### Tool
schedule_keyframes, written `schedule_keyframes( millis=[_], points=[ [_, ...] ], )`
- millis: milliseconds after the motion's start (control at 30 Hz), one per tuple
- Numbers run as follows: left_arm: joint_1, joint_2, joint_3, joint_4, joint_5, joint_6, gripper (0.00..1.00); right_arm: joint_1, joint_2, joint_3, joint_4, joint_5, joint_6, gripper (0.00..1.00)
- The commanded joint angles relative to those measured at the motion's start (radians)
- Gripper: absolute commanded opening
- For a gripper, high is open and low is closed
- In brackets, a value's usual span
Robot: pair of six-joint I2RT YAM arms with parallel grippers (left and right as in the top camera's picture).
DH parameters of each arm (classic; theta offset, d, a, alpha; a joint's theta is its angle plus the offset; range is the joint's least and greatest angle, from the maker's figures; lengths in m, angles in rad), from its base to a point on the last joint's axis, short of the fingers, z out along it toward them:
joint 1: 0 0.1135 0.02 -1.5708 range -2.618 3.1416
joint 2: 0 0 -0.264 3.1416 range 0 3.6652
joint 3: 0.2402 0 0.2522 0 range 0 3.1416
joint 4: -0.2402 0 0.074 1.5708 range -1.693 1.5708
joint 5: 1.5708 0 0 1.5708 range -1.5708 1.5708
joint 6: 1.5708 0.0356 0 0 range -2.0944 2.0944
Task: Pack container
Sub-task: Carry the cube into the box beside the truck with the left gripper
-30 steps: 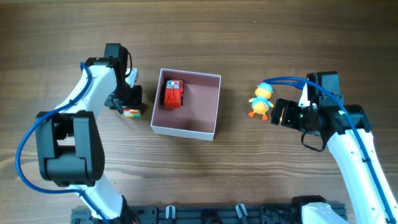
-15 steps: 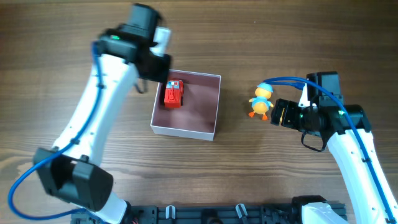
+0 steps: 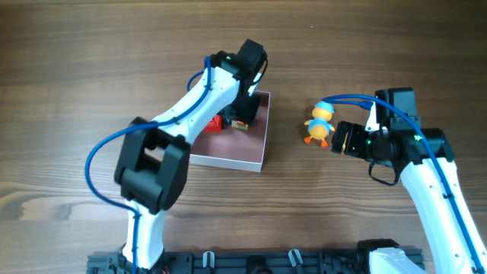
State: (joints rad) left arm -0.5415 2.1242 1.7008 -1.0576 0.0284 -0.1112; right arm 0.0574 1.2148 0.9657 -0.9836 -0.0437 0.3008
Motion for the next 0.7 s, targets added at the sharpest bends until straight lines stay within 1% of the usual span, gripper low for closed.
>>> schedule_keyframes(
  millis=[0, 33, 67, 133, 167, 200, 267, 500, 667],
  points=[
    [0.008, 0.033, 0.001, 0.021, 0.005, -0.013, 0.21, 0.004, 0.005, 0.008, -0.006, 0.021, -0.012, 1.00],
    [0.008, 0.034, 0.001, 0.023, 0.005, -0.013, 0.21, 0.004, 0.005, 0.008, -0.006, 0.021, -0.012, 1.00],
    [0.008, 0.034, 0.001, 0.026, 0.005, -0.011, 0.24, 0.004, 0.005, 0.008, -0.005, 0.021, -0.012, 1.00],
    [0.008, 0.034, 0.001, 0.025, -0.003, -0.002, 0.39, 0.004, 0.005, 0.008, -0.005, 0.021, -0.013, 1.00],
    [0.008, 0.034, 0.001, 0.023, -0.003, -0.002, 0.39, 0.004, 0.005, 0.008, -0.006, 0.021, -0.013, 1.00],
    [0.008, 0.034, 0.001, 0.021, -0.003, -0.002, 0.46, 0.004, 0.005, 0.008, -0.006, 0.021, -0.013, 1.00],
    [0.008, 0.034, 0.001, 0.018, -0.003, -0.002, 1.00, 0.004, 0.005, 0.008, -0.005, 0.021, -0.013, 1.00],
    [0.008, 0.034, 0.001, 0.003, -0.003, -0.002, 1.00, 0.004, 0.005, 0.008, -0.006, 0.021, -0.013, 1.00],
    [0.007, -0.005, 0.002, 0.000, -0.030, -0.002, 1.00, 0.004, 0.005, 0.008, -0.006, 0.021, -0.013, 1.00]
  ],
)
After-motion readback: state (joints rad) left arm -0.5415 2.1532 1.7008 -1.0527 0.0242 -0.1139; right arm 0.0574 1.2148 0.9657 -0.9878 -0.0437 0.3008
